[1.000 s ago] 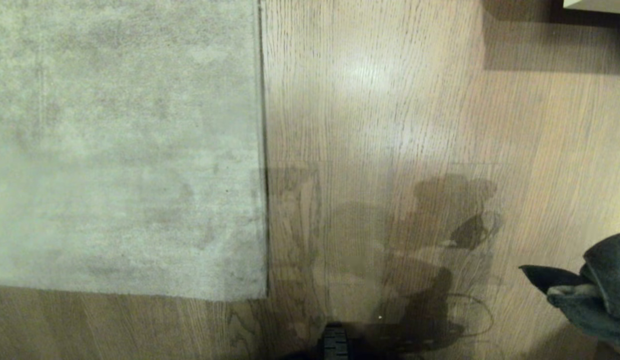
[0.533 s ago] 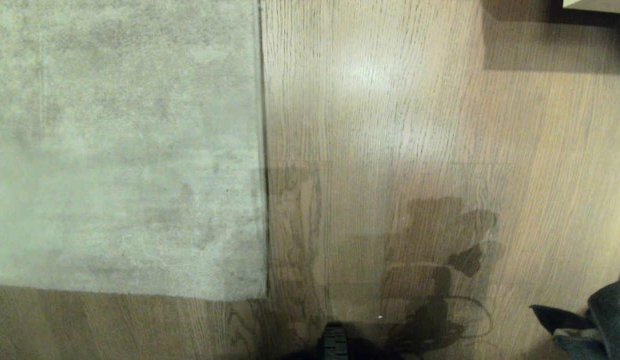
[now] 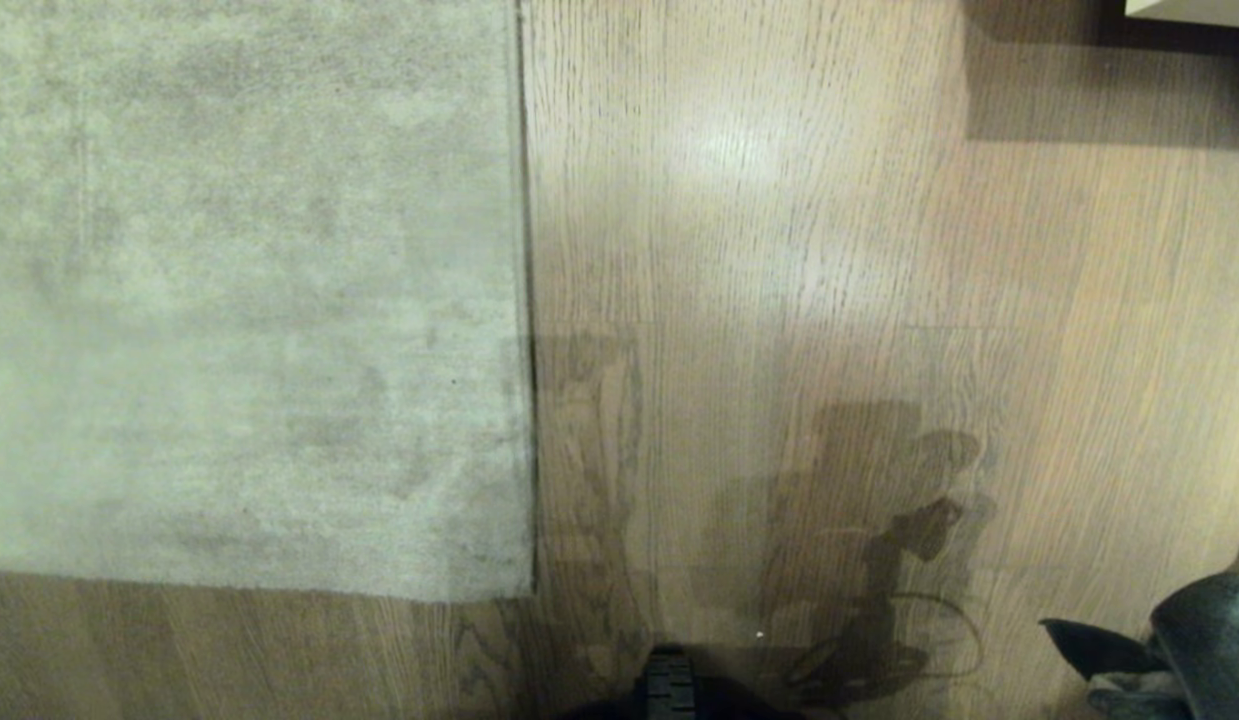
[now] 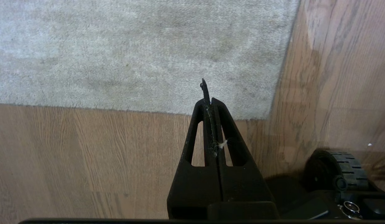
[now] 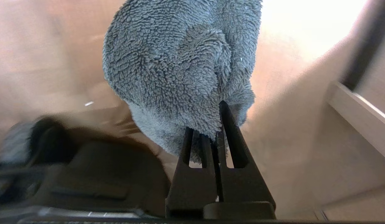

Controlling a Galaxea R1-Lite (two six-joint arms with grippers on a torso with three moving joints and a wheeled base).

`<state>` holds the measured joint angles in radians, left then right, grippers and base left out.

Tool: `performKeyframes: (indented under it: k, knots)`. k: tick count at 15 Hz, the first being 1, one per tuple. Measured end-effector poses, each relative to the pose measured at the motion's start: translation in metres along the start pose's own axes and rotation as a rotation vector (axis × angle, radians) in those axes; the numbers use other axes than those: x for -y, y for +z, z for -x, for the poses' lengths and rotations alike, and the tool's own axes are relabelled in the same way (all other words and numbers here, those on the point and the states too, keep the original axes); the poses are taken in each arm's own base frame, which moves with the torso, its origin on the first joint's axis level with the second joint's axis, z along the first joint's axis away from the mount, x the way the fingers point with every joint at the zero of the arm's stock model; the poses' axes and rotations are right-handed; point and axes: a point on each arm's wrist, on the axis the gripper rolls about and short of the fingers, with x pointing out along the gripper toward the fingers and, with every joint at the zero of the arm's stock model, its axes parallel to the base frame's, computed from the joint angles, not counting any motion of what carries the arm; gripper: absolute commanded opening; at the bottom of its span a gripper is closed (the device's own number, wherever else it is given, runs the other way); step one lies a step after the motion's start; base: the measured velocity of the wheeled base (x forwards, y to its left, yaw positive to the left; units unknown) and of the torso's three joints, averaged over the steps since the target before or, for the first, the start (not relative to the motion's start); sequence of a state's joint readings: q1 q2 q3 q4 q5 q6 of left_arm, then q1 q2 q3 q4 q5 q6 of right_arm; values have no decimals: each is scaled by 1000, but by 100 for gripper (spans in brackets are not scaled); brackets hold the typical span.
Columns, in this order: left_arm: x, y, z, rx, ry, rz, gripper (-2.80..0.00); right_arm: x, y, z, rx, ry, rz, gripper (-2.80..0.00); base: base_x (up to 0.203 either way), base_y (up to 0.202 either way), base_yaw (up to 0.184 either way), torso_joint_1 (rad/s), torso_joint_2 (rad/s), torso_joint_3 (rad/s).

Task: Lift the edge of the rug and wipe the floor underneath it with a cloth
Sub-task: Lift up the carpet

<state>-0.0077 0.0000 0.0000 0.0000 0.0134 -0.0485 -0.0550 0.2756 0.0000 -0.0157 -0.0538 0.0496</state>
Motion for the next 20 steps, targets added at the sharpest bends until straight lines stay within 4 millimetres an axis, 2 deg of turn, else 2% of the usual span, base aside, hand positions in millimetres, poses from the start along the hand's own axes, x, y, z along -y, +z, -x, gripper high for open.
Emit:
performKeyframes:
  k: [2,8,20]
  knots:
    - [0,0,0,0,0,0,-280,0,-1,3,39,58,12,-280,0,0,0,0,0,0]
    - [0,0,0,0,0,0,-280,3,-7,18,245,73,-50,-280,0,0,0,0,0,0]
    - [0,0,0,-2,0,0,-280,3,-8,20,278,75,-53,-280,0,0,0,0,0,0]
